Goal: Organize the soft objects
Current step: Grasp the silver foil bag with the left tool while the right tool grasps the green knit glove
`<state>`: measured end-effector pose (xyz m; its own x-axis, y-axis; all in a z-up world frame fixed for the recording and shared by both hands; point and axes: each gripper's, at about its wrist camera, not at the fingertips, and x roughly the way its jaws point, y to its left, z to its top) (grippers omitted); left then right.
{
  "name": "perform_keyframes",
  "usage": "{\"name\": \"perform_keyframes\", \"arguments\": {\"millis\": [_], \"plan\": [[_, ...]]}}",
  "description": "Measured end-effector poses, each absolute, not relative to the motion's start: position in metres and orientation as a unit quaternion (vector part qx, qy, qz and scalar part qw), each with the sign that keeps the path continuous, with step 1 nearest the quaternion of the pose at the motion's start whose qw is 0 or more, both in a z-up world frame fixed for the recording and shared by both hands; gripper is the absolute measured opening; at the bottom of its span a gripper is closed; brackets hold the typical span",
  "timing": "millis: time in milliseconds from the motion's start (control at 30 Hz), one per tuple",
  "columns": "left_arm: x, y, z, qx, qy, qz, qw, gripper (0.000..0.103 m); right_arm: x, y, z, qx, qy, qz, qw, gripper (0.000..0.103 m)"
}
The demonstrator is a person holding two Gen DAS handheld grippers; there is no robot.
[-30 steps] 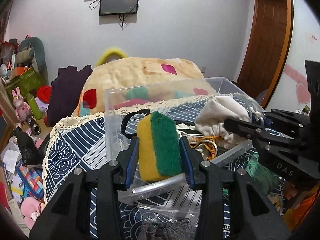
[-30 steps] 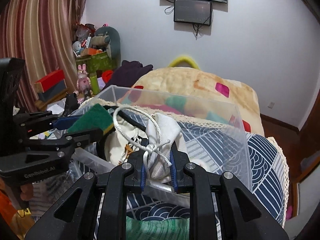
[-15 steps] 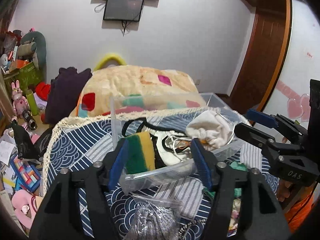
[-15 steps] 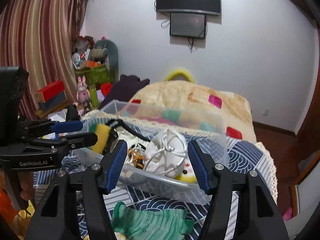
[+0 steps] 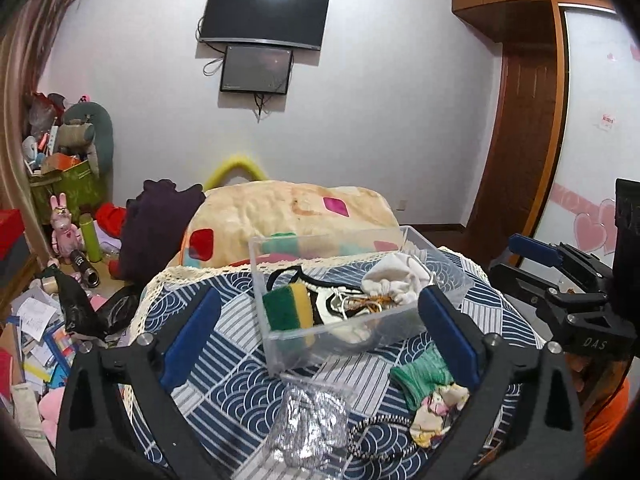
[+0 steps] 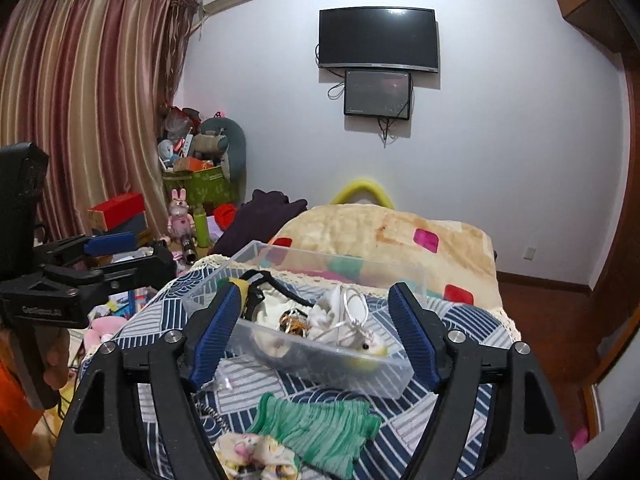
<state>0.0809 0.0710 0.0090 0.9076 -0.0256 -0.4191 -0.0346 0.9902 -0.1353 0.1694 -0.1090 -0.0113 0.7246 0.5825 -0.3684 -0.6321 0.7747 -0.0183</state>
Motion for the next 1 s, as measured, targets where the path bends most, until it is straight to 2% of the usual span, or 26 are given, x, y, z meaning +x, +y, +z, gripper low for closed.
{"name": "perform_keyframes", "arguments": {"millis": [233, 667, 867, 933, 1000], "plan": [[0.076, 0.068, -0.025, -0.067, 0.254, 0.014, 0.965, 0.102, 0.166, -0.116, -0.034, -0.064, 0.198, 0.319, 0.925, 0.076], [0.094, 0.07, -0.098, -0.079, 0.344, 0.023, 0.935, 0.102, 0.185, -0.117, -0.091, -0.052, 0.288, 0.305, 0.907, 0.076], [0.098, 0.07, -0.116, -0.088, 0.362, 0.011, 0.928, 0.102, 0.198, -0.117, -0.111, -0.05, 0.327, 0.298, 0.895, 0.076], [0.098, 0.071, -0.119, -0.094, 0.364, 0.009, 0.927, 0.102, 0.203, -0.117, -0.117, -0.048, 0.343, 0.295, 0.891, 0.073], [0.098, 0.071, -0.12, -0.1, 0.365, 0.008, 0.926, 0.102, 0.205, -0.117, -0.123, -0.045, 0.358, 0.3, 0.883, 0.063]]}}
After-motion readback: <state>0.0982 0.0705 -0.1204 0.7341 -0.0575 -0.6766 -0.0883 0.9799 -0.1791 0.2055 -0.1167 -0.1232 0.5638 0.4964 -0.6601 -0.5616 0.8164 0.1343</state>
